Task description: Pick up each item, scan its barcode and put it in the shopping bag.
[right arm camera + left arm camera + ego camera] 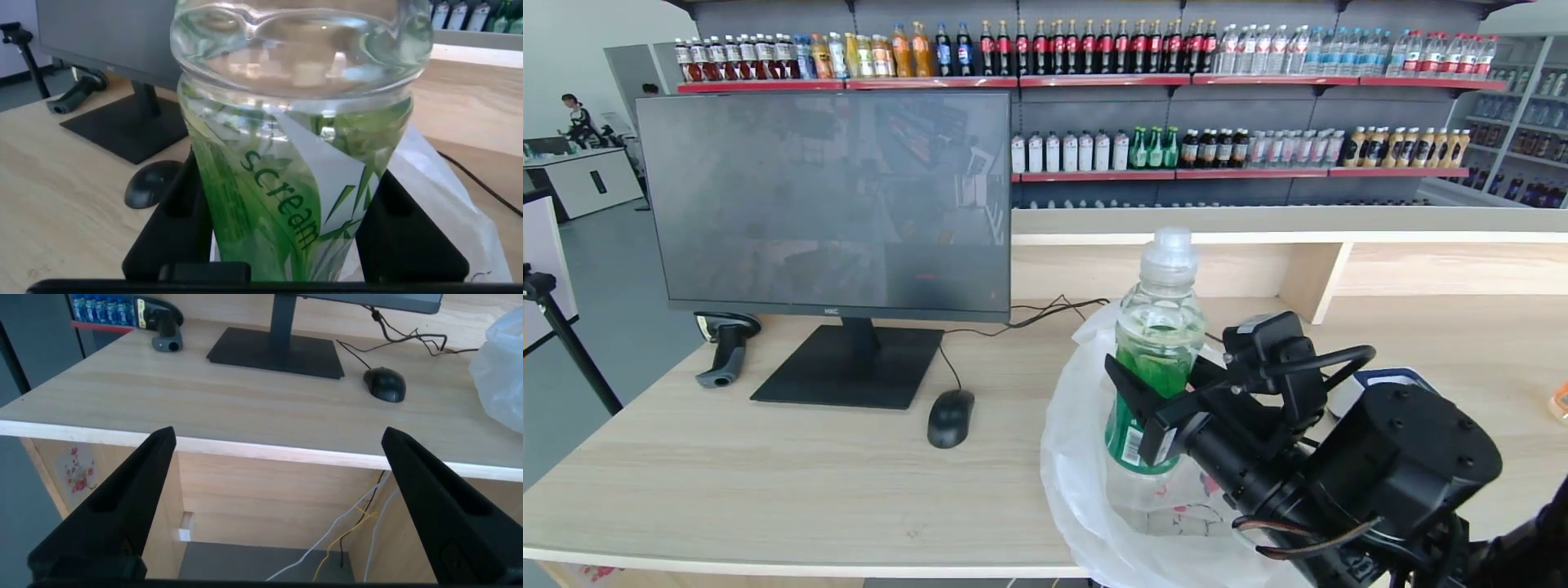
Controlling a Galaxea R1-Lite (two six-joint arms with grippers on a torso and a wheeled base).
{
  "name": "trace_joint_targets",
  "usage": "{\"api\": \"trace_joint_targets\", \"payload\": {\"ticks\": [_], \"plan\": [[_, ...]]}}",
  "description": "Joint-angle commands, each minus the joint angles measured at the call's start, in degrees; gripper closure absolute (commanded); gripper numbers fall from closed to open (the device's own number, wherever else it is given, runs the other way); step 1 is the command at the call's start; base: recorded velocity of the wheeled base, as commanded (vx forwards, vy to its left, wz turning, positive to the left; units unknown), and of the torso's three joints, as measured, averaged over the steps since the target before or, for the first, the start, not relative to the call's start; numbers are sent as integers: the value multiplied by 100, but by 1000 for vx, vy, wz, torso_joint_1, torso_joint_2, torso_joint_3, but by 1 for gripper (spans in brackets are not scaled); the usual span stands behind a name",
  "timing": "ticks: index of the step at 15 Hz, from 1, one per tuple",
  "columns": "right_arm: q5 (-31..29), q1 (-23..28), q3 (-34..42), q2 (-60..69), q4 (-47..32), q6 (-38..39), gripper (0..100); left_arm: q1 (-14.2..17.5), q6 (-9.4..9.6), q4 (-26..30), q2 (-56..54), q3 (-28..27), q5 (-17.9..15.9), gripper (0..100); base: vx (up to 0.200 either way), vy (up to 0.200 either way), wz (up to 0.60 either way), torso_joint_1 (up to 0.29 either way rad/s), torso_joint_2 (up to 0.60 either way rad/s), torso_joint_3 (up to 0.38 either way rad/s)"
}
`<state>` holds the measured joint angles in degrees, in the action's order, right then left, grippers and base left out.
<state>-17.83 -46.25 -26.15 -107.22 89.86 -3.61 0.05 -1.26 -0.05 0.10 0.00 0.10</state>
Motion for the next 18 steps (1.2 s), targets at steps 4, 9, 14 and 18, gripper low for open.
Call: {"api": "trace_joint_targets", "payload": {"ticks": [4, 9, 14, 18], "plan": [[-9, 2, -250, -511, 14, 18, 100, 4, -6, -4, -1, 0, 8, 0, 0, 0, 0, 0, 0, 0], [-9, 90, -242, -660, 14, 18, 100, 4, -6, -4, -1, 0, -1, 0, 0, 0, 0, 0, 0, 0], [-27, 187, -145, -687, 14, 9, 100, 4, -15, -4, -1, 0, 8, 0, 0, 0, 0, 0, 0, 0], [-27, 178, -119, -731, 14, 9, 100, 4, -15, -13, -1, 0, 8, 0, 0, 0, 0, 0, 0, 0]]}}
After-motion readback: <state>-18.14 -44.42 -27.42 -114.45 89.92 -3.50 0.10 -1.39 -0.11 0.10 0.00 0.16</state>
